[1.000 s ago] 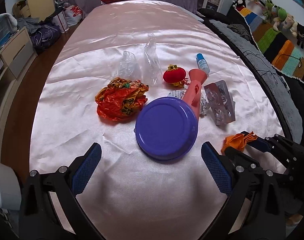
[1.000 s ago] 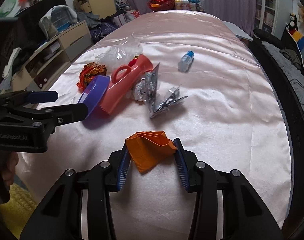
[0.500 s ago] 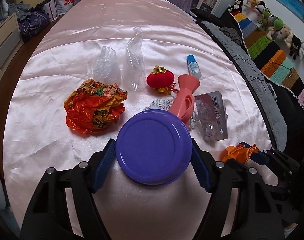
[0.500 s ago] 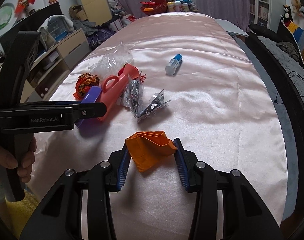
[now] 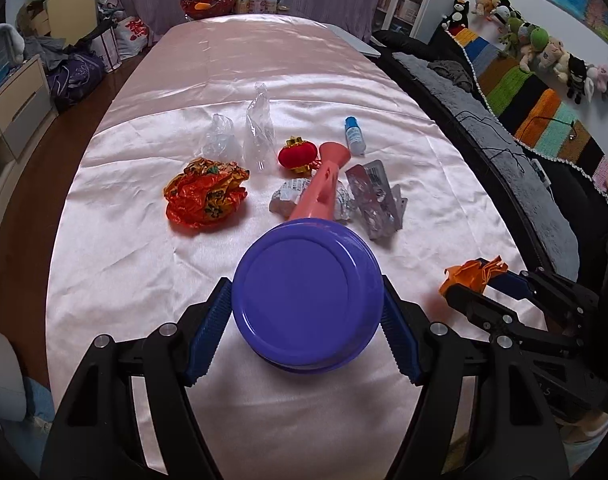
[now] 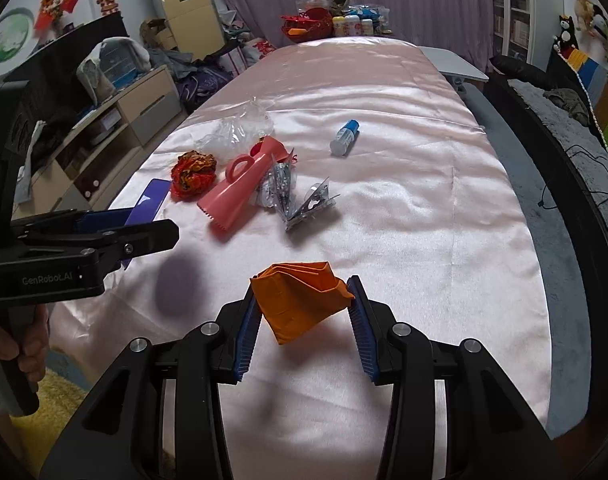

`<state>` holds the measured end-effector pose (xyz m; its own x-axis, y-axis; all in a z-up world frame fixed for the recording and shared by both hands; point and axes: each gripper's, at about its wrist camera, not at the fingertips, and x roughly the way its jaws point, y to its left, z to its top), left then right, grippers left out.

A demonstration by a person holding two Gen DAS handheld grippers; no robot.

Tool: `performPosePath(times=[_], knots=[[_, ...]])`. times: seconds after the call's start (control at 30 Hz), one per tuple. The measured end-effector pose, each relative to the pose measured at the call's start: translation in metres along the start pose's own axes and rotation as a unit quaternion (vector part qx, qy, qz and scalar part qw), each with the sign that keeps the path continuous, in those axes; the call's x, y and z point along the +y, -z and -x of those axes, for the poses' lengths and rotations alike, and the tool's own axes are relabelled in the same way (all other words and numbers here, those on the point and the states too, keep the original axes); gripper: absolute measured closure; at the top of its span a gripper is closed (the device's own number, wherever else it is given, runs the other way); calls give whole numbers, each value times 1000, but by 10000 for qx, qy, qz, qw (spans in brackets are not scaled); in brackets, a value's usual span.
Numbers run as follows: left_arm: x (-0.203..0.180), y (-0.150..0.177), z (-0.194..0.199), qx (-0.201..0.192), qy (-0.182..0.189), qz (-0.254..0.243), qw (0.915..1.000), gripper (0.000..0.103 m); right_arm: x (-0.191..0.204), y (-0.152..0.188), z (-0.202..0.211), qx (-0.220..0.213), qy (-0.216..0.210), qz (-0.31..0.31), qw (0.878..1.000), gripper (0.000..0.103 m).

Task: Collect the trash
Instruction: 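Lower the orange paper and purple lid into the black bin and open both tools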

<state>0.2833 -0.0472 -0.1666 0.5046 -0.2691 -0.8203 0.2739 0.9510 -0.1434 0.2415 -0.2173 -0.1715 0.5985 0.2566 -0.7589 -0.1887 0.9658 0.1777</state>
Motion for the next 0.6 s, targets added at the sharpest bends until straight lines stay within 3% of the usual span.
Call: performPosePath(times=[0.33,0.6], knots=[[-30,89,67,-135,136,-112,9998,35,16,50,62,-79,-13,-57,10000,60],[-33,160,70,218,164,-58,9996,35,31,100,78,228,-196,-61,9995,60]])
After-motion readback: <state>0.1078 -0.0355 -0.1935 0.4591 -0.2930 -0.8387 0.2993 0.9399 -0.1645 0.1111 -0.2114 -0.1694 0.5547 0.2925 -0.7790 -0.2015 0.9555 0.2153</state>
